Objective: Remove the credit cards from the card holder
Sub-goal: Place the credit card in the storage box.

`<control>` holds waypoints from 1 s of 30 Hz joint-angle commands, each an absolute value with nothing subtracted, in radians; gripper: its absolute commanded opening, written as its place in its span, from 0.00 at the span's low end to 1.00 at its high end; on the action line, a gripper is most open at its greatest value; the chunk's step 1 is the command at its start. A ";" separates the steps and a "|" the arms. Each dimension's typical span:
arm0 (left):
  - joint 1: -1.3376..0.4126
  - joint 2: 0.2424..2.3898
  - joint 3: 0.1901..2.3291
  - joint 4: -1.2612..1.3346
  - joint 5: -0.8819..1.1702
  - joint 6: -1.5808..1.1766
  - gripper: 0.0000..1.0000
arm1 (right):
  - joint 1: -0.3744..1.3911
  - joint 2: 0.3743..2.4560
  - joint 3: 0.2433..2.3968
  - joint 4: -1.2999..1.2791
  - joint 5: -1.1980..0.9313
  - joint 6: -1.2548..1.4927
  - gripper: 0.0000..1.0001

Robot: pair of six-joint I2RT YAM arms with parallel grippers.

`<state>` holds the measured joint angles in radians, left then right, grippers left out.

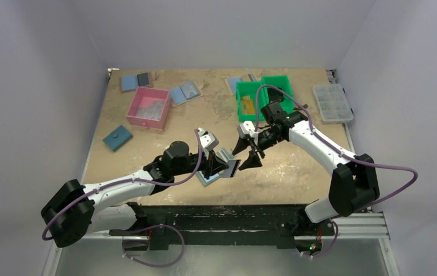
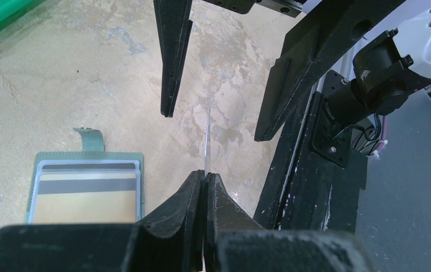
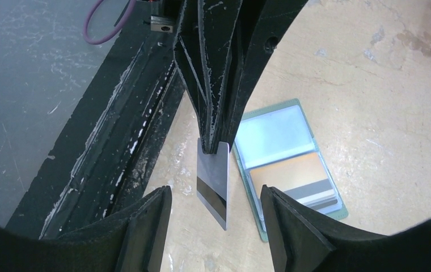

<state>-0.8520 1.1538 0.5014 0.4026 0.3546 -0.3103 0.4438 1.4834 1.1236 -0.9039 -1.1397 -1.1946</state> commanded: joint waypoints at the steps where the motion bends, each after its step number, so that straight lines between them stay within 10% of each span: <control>1: -0.860 1.156 0.520 0.449 0.349 -0.285 0.00 | 0.438 1.474 1.127 -0.891 -1.126 -1.181 0.68; 13: -0.868 1.185 0.566 0.427 0.349 -0.258 0.00 | 0.472 1.518 1.100 -0.846 -1.123 -1.150 0.66; 21: -0.868 1.173 0.573 0.431 0.300 -0.296 0.01 | 0.495 1.528 1.142 -0.876 -1.082 -1.163 0.00; 30: -0.784 1.007 0.519 0.297 0.003 -0.835 0.98 | 0.466 1.465 1.229 -0.858 -0.965 -1.094 0.00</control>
<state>-0.8452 1.0954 0.5411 0.3386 0.1551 -0.5091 0.4828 1.5360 1.1790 -0.9058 -1.0443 -1.1610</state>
